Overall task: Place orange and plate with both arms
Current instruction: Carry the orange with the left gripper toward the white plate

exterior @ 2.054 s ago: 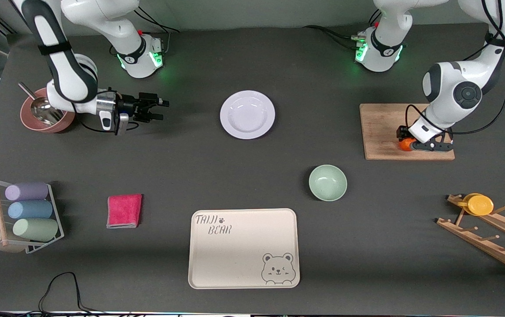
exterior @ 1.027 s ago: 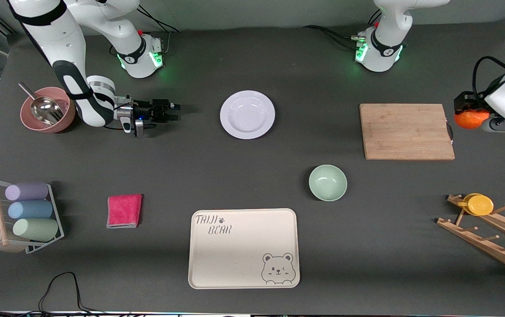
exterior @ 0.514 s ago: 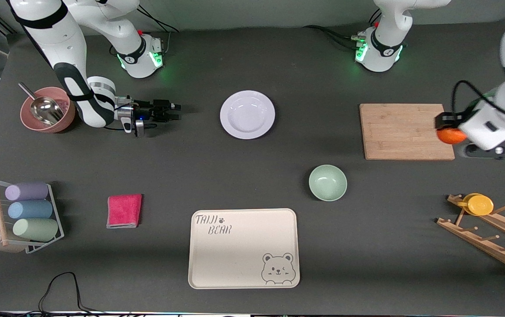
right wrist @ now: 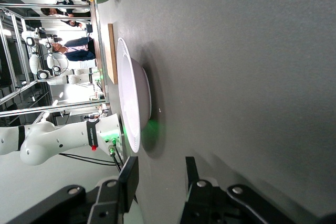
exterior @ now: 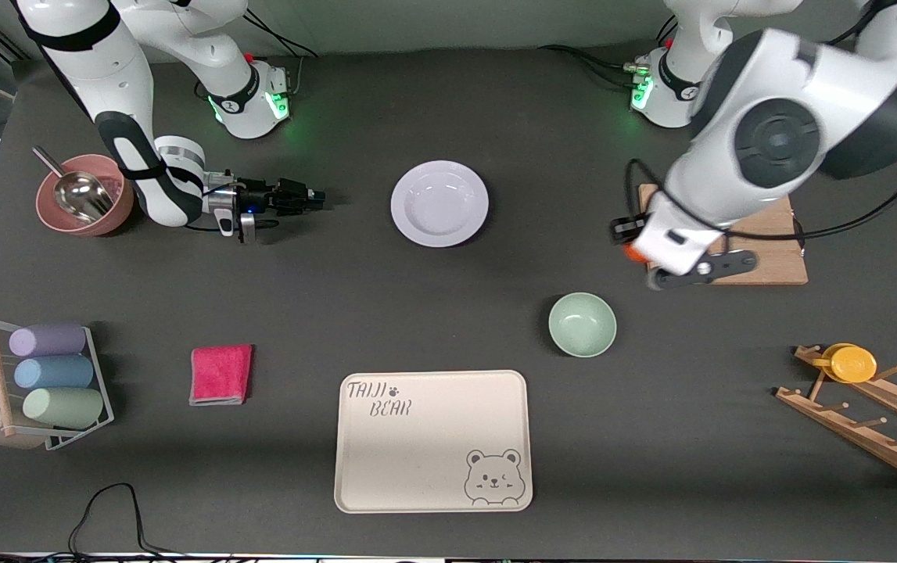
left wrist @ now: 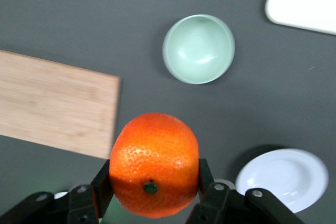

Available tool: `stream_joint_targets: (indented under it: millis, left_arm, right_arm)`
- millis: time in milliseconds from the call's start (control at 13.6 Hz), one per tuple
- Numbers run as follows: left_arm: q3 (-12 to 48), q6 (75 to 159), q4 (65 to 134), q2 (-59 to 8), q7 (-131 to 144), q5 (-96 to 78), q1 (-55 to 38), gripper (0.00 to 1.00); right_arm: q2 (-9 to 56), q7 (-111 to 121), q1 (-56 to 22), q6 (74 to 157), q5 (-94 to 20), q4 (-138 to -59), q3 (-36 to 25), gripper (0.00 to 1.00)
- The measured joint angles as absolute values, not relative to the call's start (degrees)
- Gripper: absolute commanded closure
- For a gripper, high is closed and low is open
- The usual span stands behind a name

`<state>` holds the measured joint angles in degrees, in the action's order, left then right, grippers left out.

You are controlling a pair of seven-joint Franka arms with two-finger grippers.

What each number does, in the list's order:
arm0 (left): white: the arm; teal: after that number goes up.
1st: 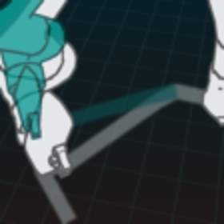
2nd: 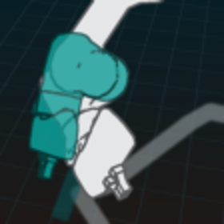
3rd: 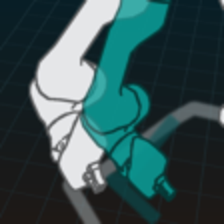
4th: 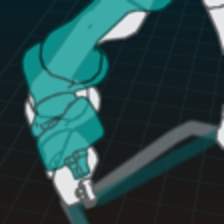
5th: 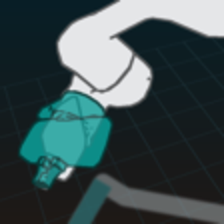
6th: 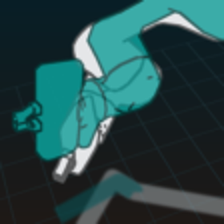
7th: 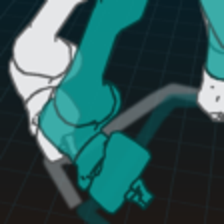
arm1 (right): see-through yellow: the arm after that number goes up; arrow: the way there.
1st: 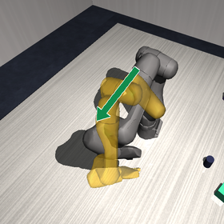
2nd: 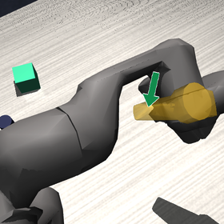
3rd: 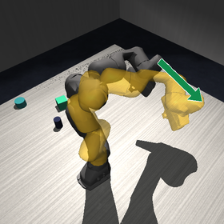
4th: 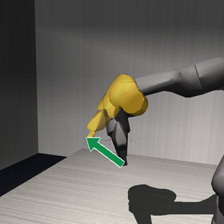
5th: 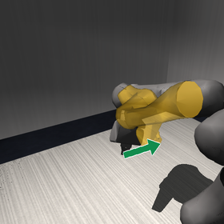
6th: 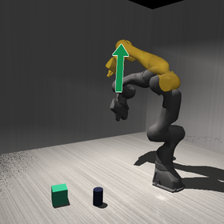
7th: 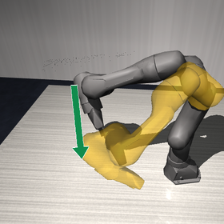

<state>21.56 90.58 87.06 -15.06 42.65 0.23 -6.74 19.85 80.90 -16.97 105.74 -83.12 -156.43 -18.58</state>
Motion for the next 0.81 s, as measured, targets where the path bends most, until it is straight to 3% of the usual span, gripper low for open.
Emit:
stream_joint_targets:
  millis: [367, 807]
  left_arm:
    - [23.35, 103.67, 83.49, -26.05, 65.06, 0.56, -19.10, 1.00]
    - [23.53, 106.57, 85.13, -30.10, 74.05, 1.63, -31.00, 1.00]
  right_arm:
    - [20.14, 80.90, -16.96, 105.74, -83.12, -156.30, -18.58, 0.57]
    - [21.55, 82.36, -17.01, 105.74, -83.12, -155.33, -18.58, 0.57]
